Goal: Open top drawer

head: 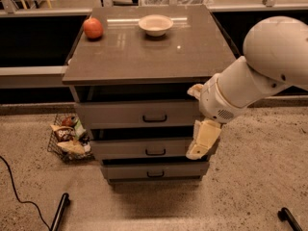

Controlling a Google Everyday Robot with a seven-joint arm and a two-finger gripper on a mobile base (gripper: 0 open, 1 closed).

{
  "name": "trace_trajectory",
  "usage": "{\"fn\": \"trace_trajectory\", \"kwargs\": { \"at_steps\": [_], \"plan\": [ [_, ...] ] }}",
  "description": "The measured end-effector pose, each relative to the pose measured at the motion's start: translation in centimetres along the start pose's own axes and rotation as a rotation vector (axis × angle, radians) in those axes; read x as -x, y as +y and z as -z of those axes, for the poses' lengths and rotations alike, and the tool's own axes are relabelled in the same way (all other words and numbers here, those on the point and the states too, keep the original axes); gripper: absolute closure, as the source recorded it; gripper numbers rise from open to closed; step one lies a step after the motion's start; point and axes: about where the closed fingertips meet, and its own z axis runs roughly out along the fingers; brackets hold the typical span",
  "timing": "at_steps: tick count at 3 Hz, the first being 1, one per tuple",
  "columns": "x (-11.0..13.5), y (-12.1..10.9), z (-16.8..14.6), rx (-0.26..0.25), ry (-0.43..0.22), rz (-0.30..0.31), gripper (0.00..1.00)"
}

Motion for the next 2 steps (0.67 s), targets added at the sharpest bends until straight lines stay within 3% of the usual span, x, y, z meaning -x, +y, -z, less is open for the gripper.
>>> {"fn": "trace_trajectory", "kwargs": {
  "at_steps": [1, 2],
  "plan": [
    [-0.9, -0.5, -2.1, 0.0, 0.042, 0.029, 0.0],
    [-3.5, -2.8, -6.2, -0.01, 0.091, 0.071, 0.0]
  ]
}}
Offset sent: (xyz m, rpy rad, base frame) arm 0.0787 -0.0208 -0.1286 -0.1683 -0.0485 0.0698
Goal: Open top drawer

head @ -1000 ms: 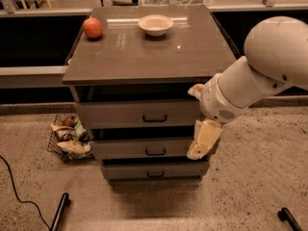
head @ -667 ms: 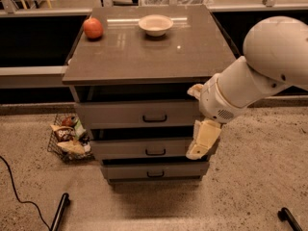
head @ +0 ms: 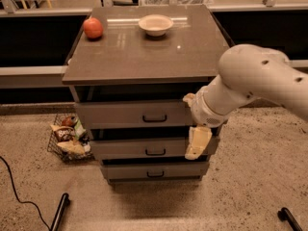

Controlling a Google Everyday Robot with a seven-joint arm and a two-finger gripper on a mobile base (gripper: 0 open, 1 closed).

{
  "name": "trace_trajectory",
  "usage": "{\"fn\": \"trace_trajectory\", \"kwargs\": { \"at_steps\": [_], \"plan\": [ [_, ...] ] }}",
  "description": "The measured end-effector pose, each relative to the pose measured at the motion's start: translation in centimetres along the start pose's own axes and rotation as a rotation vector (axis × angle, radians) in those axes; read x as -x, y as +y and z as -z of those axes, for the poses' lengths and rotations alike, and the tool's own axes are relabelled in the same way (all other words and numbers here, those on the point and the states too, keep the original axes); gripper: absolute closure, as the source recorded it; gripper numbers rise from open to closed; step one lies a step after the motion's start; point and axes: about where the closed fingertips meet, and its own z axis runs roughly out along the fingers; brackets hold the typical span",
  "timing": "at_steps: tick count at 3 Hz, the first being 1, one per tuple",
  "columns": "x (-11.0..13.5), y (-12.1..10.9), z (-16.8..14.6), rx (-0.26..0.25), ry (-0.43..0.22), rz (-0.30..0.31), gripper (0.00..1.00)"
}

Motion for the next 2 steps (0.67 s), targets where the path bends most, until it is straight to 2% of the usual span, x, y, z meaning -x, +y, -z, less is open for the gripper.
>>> {"fn": "trace_trajectory", "kwargs": {
  "at_steps": [1, 2],
  "plan": [
    [-2.6, -2.6, -3.9, -0.017, 0.037, 0.018, 0.0],
    [-4.8, -5.4, -6.1, -0.037, 0.05, 0.027, 0.0]
  ]
}}
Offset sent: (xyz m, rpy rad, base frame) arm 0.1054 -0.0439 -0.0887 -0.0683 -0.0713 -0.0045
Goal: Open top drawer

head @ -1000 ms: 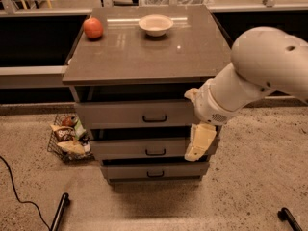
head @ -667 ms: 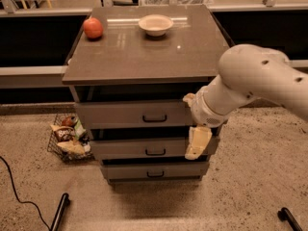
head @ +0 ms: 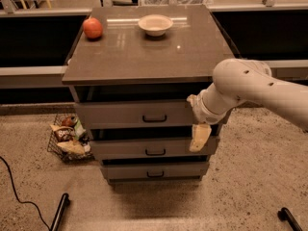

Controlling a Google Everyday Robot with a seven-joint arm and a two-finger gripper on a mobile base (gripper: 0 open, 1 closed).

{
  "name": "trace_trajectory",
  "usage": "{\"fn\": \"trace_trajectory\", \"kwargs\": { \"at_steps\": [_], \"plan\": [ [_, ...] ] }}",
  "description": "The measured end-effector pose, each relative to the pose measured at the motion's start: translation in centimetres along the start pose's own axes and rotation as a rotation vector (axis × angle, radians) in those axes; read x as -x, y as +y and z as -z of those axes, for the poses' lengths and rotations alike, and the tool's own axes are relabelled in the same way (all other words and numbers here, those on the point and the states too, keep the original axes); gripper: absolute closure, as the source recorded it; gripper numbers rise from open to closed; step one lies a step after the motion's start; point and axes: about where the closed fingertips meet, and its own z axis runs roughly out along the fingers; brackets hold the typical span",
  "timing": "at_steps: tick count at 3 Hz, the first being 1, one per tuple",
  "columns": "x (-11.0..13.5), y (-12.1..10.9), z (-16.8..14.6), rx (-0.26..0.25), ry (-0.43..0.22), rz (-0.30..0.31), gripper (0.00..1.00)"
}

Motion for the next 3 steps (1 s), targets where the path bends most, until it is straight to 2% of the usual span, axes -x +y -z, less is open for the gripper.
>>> {"fn": "trace_trajectory", "kwargs": {
  "at_steps": [2, 3],
  "plan": [
    [-2.2, -4.9, -1.5, -0.071, 0.019, 0.009, 0.0],
    [-2.1, -6.7, -3.0, -0.067, 0.018, 0.024, 0.0]
  ]
}}
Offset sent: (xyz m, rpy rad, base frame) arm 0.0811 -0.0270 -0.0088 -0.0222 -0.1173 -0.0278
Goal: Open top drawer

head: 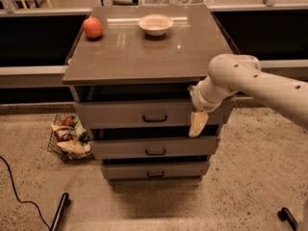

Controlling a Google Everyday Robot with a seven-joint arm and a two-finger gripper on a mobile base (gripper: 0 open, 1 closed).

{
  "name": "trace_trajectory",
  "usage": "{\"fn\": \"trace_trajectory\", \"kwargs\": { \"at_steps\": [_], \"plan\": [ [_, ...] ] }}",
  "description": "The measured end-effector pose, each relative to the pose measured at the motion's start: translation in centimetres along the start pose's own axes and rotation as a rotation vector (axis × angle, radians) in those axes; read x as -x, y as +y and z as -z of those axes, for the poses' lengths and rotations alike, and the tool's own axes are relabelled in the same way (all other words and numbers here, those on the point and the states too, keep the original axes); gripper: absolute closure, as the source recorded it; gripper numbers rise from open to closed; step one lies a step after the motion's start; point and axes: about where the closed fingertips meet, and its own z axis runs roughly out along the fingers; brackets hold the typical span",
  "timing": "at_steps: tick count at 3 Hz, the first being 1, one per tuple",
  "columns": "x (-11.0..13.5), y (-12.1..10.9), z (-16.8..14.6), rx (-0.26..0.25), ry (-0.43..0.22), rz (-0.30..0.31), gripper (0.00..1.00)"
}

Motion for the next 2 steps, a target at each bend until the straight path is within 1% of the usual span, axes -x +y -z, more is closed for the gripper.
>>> {"fn": "trace_trajectory", "kwargs": {
  "at_steps": [1, 2],
  "plan": [
    [0.2, -0.9, -2.5, 0.032, -0.006, 0.008, 0.0],
    [0.5, -1.2, -4.5, 0.07, -0.022, 0.015, 0.0]
  ]
}}
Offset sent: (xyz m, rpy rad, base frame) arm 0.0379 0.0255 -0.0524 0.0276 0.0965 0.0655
